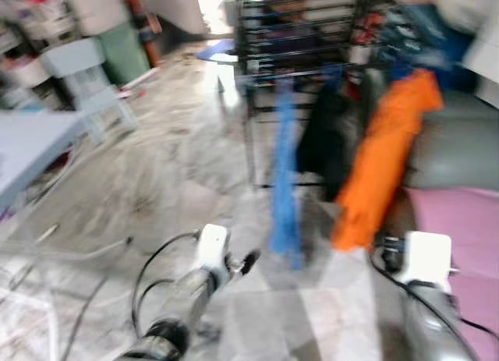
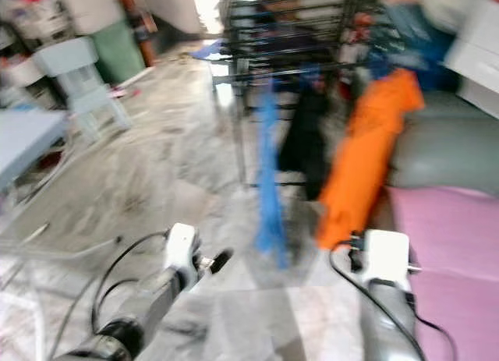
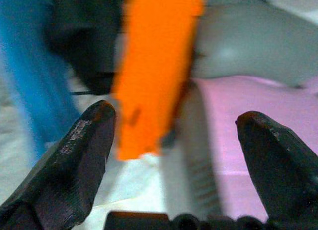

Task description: Hang hanger

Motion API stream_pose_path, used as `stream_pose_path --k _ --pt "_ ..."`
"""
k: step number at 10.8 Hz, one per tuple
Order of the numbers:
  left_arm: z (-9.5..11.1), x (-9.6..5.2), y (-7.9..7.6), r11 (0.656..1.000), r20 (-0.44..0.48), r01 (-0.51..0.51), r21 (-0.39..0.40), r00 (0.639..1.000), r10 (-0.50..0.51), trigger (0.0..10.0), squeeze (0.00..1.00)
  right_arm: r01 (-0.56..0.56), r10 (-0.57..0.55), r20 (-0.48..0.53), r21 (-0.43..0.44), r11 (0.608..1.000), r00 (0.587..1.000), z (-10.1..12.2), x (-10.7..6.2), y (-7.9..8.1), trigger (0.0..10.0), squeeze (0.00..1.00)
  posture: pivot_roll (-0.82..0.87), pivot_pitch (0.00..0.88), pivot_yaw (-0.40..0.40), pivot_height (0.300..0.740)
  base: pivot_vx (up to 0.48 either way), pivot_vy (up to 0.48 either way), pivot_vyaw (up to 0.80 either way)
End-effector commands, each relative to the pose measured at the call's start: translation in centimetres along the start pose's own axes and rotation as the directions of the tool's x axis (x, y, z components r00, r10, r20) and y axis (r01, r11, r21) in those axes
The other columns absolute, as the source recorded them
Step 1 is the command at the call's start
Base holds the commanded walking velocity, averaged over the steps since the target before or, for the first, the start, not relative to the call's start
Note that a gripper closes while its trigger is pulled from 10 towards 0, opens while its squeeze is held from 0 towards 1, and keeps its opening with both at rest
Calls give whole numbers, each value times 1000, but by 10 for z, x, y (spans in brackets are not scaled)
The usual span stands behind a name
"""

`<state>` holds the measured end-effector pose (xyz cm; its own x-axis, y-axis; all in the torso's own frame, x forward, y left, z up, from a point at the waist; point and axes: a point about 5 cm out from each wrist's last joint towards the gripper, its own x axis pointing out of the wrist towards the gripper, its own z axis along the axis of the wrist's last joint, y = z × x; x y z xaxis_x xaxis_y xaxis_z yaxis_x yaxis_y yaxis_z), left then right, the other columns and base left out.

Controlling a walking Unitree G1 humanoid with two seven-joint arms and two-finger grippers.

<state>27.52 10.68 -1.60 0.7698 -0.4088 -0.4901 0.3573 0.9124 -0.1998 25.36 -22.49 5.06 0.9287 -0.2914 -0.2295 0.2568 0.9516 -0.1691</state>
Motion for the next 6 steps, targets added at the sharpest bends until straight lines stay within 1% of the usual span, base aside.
stream_pose_path --k 1,2,3,4,5,6 --pt "-2 -2 6 1000 -8 -25 16 1000 25 10000 0 -18 18 -12 -12 1000 1000 -3 3 4 10000 0 -199 0 143 740 0 480 0" --pt "5 -2 11 998 25 -57 -5 998 57 10000 0 -39 39 -24 -6 999 999 -4 7 8 10000 0 -189 0 131 740 0 255 0" --pt "9 -2 14 996 47 -89 15 995 88 10000 0 -50 50 -30 -5 999 998 -3 10 12 10000 0 -163 0 102 740 0 0 0" --pt "17 -3 22 988 84 -147 36 986 144 10000 0 -94 94 -44 -10 996 995 -4 15 23 10000 0 -121 0 62 740 0 0 0" --pt "21 -6 30 984 116 -176 29 978 172 10000 0 -140 138 -50 -34 990 989 -5 18 33 10000 0 -97 0 37 740 0 0 0" --pt "19 -10 36 979 113 -198 48 975 191 10000 0 -169 165 -62 -51 984 984 -7 22 40 10000 0 -69 0 15 740 0 0 0"
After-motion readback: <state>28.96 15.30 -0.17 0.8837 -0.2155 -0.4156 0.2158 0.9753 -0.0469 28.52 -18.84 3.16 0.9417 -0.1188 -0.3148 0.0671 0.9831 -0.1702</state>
